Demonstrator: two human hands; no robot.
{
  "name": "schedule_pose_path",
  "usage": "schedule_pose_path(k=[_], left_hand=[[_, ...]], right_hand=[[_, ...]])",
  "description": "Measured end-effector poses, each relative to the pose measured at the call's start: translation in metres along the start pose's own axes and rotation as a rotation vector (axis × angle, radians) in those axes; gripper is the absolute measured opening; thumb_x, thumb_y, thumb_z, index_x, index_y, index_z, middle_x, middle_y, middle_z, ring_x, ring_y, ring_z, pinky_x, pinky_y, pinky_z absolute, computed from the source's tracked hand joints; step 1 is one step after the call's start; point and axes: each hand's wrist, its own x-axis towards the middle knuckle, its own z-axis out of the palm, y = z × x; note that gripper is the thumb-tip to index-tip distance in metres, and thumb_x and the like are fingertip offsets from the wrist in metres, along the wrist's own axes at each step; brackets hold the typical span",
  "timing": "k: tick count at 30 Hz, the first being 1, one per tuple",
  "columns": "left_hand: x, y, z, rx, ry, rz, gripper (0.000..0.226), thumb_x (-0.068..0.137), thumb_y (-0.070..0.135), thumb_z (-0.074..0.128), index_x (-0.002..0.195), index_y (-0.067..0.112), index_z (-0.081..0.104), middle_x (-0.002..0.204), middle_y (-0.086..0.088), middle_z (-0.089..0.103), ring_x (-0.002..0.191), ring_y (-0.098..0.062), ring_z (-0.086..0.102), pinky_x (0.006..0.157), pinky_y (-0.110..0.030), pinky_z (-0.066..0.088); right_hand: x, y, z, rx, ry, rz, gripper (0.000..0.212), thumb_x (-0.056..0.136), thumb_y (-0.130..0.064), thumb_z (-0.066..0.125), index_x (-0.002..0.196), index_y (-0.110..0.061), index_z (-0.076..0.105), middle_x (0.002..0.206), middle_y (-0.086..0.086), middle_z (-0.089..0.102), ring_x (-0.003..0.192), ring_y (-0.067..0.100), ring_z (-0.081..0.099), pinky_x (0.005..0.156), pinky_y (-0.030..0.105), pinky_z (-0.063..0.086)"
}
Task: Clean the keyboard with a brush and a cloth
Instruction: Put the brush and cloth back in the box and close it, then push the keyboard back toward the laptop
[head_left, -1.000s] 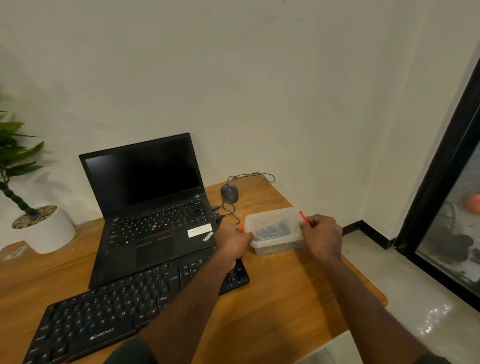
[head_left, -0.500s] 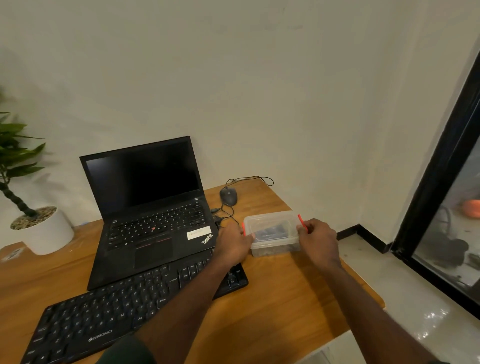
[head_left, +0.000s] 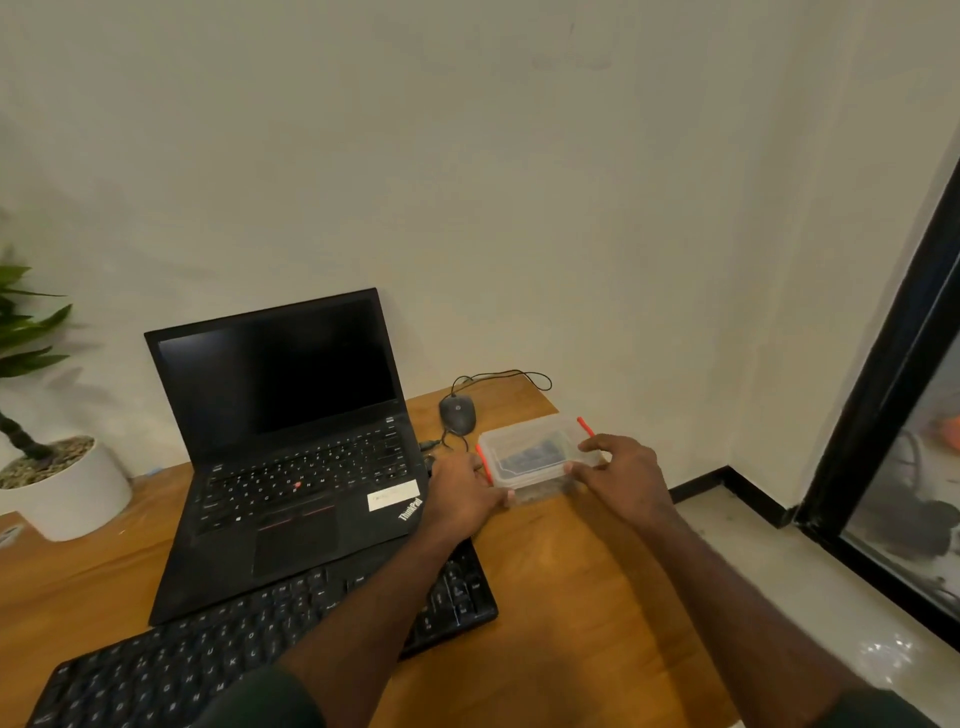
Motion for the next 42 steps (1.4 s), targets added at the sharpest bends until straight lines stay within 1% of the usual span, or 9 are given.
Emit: schedule_pose_path(k=[3,8,15,18,21,26,36,39,42], left_hand=[[0.026,0.000,-0.003,-0.028,0.000,-0.002,0.034,0.071,0.012,0.088,0.099,0.008,0.070,0.084,0.001,0.069,0.066,-0.004,0.055,0.050,-0.009,0.041],[0.061,-0.007,-0.006,-0.045,0.008,-0.045,0.023,0.073,0.004,0.085,0.088,0.005,0.068,0.072,0.003,0.063,0.061,-0.007,0.056,0.047,-0.013,0.044],[0.079,-0.011,-0.010,0.001,-0.005,-0.009,0.019,0.075,0.006,0.084,0.078,0.014,0.067,0.064,0.003,0.056,0.060,-0.012,0.049,0.063,-0.031,0.047],[0.067,-0.018,-0.021,-0.013,0.052,-0.018,0.032,0.075,0.013,0.085,0.100,0.018,0.066,0.077,0.003,0.063,0.074,-0.009,0.059,0.076,-0.029,0.055],[0.035,-0.036,-0.049,0.015,0.137,-0.004,0.041,0.079,0.026,0.083,0.116,0.021,0.067,0.084,0.007,0.068,0.089,-0.010,0.063,0.084,-0.034,0.056],[-0.061,-0.102,-0.125,0.213,0.344,-0.055,0.032,0.082,0.028,0.081,0.111,0.020,0.069,0.092,0.005,0.066,0.085,-0.009,0.061,0.081,-0.027,0.050],[-0.218,-0.232,-0.214,0.318,0.808,-0.387,0.039,0.092,0.040,0.067,0.106,0.004,0.070,0.098,-0.015,0.067,0.090,-0.032,0.062,0.077,-0.043,0.051],[-0.242,-0.253,-0.208,0.316,0.778,-0.521,0.050,0.095,0.056,0.052,0.098,0.011,0.073,0.086,-0.010,0.067,0.081,-0.030,0.063,0.073,-0.046,0.056],[-0.252,-0.259,-0.197,0.358,0.730,-0.488,0.052,0.097,0.056,0.045,0.092,0.014,0.074,0.076,-0.003,0.060,0.074,-0.025,0.059,0.071,-0.043,0.054]], right_hand=[[0.029,-0.009,0.013,-0.038,-0.014,0.006,0.042,0.089,-0.038,0.074,0.125,-0.018,0.066,0.133,0.008,0.062,0.115,0.025,0.061,0.095,0.034,0.052],[0.070,-0.018,0.031,-0.063,-0.032,0.013,0.042,0.090,-0.038,0.073,0.126,-0.019,0.064,0.133,0.008,0.062,0.115,0.026,0.061,0.098,0.037,0.052],[0.081,-0.020,0.039,-0.037,-0.002,0.023,0.045,0.090,-0.033,0.074,0.130,-0.017,0.062,0.136,0.009,0.060,0.120,0.028,0.060,0.100,0.040,0.051],[0.065,-0.024,0.041,0.002,0.124,0.003,0.040,0.090,-0.026,0.074,0.128,-0.019,0.061,0.132,0.007,0.061,0.116,0.025,0.061,0.098,0.039,0.053],[0.035,-0.033,0.042,-0.006,0.176,-0.104,0.032,0.091,-0.020,0.072,0.122,-0.016,0.064,0.120,0.006,0.065,0.107,0.022,0.063,0.090,0.032,0.054],[-0.022,-0.046,0.056,0.009,0.056,-0.245,0.016,0.084,-0.018,0.075,0.098,-0.017,0.068,0.091,-0.003,0.065,0.088,0.018,0.063,0.075,0.027,0.048],[-0.118,-0.059,0.082,0.018,-0.005,-0.230,0.009,0.089,-0.017,0.070,0.090,-0.022,0.062,0.084,-0.008,0.062,0.083,0.015,0.060,0.070,0.030,0.048],[-0.141,-0.053,0.085,-0.038,0.037,-0.208,0.004,0.094,-0.022,0.064,0.092,-0.021,0.062,0.081,-0.007,0.062,0.076,0.010,0.057,0.059,0.023,0.039],[-0.159,-0.042,0.090,-0.079,0.081,-0.259,0.008,0.096,-0.026,0.061,0.093,-0.020,0.065,0.081,-0.005,0.066,0.072,0.009,0.060,0.063,0.027,0.051]])
